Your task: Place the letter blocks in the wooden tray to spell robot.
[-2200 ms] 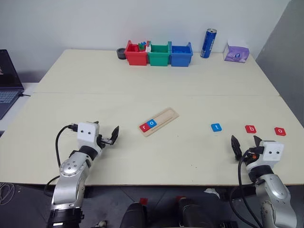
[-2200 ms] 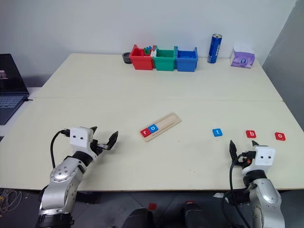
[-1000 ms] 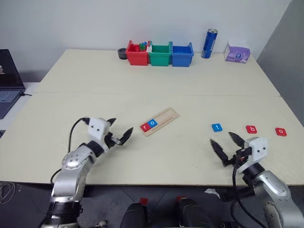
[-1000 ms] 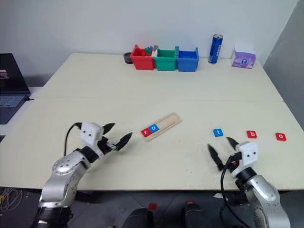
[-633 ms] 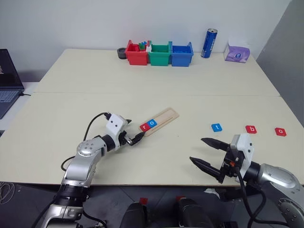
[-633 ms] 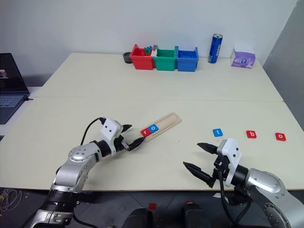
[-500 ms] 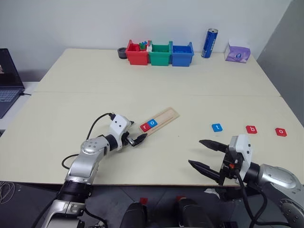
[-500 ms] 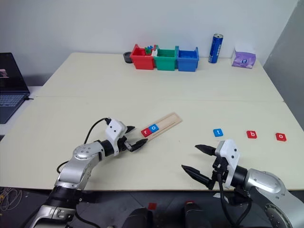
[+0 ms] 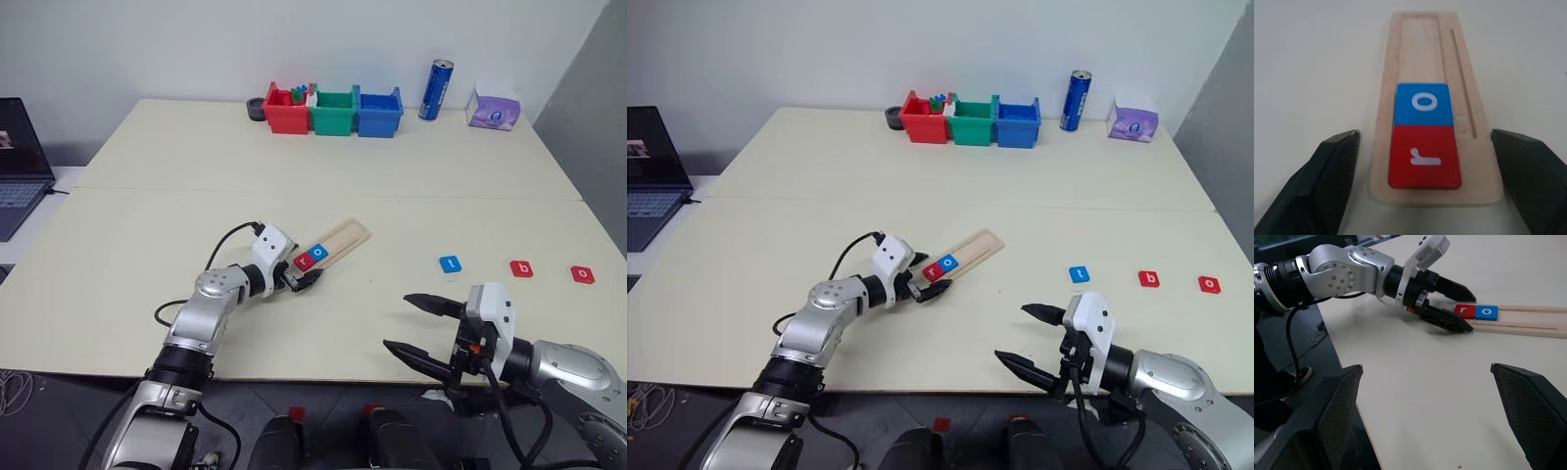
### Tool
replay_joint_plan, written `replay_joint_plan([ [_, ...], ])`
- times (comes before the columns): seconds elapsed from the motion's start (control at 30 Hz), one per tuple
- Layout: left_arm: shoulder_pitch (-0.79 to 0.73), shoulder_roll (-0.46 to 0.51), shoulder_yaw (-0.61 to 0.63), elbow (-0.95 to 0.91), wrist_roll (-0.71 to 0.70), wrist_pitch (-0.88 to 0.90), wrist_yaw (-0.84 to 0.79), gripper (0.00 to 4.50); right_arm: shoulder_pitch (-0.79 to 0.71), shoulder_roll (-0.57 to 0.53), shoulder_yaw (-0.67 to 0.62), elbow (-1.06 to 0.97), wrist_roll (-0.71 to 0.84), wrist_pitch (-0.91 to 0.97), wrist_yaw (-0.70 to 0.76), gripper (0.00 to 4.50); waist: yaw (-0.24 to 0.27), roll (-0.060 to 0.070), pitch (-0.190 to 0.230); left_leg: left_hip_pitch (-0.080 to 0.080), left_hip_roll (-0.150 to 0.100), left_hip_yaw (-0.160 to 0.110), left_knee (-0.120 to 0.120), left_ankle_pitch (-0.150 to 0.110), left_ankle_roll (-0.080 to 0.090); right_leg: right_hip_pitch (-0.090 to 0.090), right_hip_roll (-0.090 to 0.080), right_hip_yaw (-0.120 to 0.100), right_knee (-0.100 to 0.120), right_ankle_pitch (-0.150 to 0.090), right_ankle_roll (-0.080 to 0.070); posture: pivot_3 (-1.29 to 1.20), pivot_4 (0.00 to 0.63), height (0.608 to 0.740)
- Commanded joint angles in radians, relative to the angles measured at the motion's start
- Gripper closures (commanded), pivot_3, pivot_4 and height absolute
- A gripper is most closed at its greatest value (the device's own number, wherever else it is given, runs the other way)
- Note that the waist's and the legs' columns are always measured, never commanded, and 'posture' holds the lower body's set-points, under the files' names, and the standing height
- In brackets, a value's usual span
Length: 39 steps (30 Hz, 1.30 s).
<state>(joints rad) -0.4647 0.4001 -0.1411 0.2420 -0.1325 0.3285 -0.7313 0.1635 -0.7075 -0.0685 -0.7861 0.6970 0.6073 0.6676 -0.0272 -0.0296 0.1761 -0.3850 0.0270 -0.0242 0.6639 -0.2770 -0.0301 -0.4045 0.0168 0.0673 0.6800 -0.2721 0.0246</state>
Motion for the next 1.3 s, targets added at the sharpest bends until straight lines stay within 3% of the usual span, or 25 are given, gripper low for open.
replay_joint_plan([
  [0.03,-0.015,-0.018,0.002,-0.015,-0.011,0.028,-0.002,0.0,-0.028,-0.009,-0.021,-0.058,0.04,0.013,-0.012,0.04,0.0,0.0,0.0,0.0,0.0,0.0,0.0,0.0,0.0,0.0,0.0,0.0,0.0,0.0,0.0,0.0,0.15,0.74],
  [0.3,0.012,-0.022,0.052,-0.079,-0.039,0.059,0.019,0.0,-0.039,-0.015,-0.032,-0.072,0.071,0.037,-0.02,0.04,-0.001,0.0,0.0,0.0,0.0,-0.001,0.0,0.0,0.0,0.0,0.0,0.0,0.0,0.0,0.0,0.0,0.15,0.74],
  [0.97,-0.002,0.01,-0.052,-0.077,0.017,0.19,-0.03,0.0,-0.051,-0.015,-0.013,-0.08,0.082,0.04,-0.022,0.04,0.0,0.0,0.0,0.0,0.0,-0.001,0.0,0.0,0.0,0.0,0.0,0.0,0.0,0.0,0.0,0.0,0.15,0.74],
  [1.13,-0.007,0.014,-0.052,-0.064,0.028,0.2,-0.026,1.12,-0.053,-0.017,-0.008,-0.08,0.086,0.04,-0.021,0.0,0.0,0.0,0.0,0.0,0.0,-0.001,0.0,0.0,0.0,0.0,0.0,0.0,0.0,0.0,0.0,0.0,0.15,0.74],
  [1.3,-0.002,0.027,-0.044,-0.059,0.029,0.202,-0.035,1.12,-0.046,-0.024,-0.008,-0.071,0.067,0.031,-0.011,0.0,0.0,0.0,-0.001,0.001,0.0,-0.001,0.0,0.0,0.0,0.0,0.0,0.0,0.0,0.0,0.0,0.0,0.15,0.74],
])
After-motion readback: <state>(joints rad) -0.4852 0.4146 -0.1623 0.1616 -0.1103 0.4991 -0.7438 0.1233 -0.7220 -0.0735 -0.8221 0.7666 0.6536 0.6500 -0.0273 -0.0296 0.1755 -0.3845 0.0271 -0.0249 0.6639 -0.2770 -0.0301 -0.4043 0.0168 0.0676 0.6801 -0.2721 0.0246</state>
